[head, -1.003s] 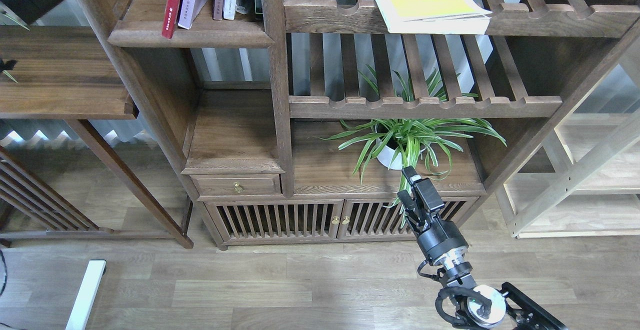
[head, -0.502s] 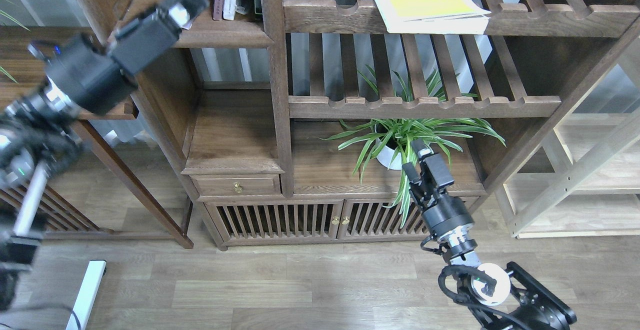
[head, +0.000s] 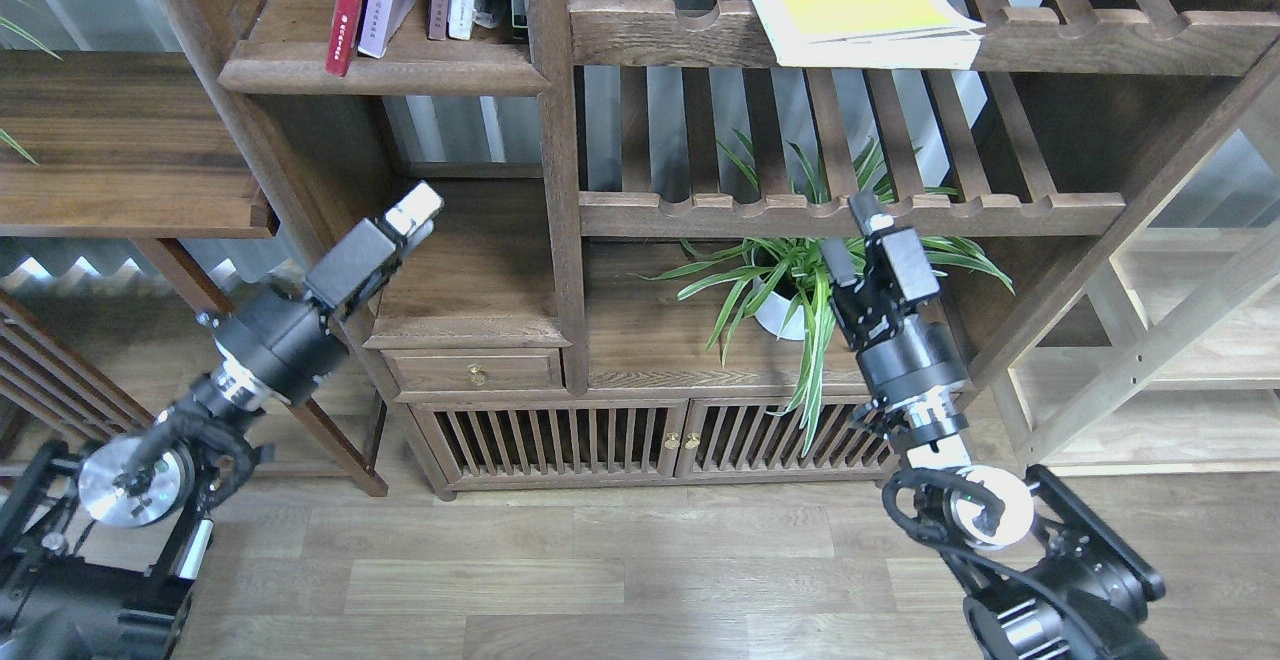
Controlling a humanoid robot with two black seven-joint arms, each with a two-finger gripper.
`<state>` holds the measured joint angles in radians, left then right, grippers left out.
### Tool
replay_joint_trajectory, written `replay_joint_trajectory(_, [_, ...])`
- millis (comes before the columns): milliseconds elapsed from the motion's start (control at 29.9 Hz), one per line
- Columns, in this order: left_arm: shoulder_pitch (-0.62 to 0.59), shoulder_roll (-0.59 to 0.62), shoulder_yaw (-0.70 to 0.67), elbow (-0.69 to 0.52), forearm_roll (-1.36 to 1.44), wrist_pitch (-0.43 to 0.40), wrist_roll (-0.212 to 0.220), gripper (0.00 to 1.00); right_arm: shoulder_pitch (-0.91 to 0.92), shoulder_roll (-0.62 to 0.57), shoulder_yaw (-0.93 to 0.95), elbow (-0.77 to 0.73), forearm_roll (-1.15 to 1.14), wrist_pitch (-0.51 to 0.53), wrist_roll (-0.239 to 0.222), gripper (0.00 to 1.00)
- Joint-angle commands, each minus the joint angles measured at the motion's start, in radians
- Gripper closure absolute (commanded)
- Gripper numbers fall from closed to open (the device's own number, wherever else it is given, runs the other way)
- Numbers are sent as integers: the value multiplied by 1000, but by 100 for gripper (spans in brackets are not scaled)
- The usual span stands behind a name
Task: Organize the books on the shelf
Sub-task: 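Reach the right gripper up to the yellow book on the top shelf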
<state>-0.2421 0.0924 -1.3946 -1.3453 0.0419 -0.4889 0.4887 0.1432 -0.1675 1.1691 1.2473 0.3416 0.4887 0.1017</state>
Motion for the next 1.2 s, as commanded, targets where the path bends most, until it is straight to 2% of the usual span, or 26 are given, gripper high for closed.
replay_joint_trajectory(0, [7,-2,25,67,1,0,0,3,3,-12,3,73,4,-24,0,1])
replay_joint_trajectory(268, [-3,-2,36,144,1,0,0,2,59,-17,-15,80,2,-50,-17,1])
replay_joint_trajectory(401, [-5,-2,37,146,1,0,0,2,128,-1,-20,75,2,-123,-17,1])
replay_joint_trajectory(568, [-6,0,37,144,1,0,0,2,191,31,-12,64,4,-165,-16,1])
replay_joint_trajectory(1003, [-5,3,37,144,1,0,0,2,240,14,7,26,4,-173,-17,1])
replay_joint_trajectory(1170, [-3,4,36,144,-1,0,0,2,274,6,15,5,4,-213,-17,1])
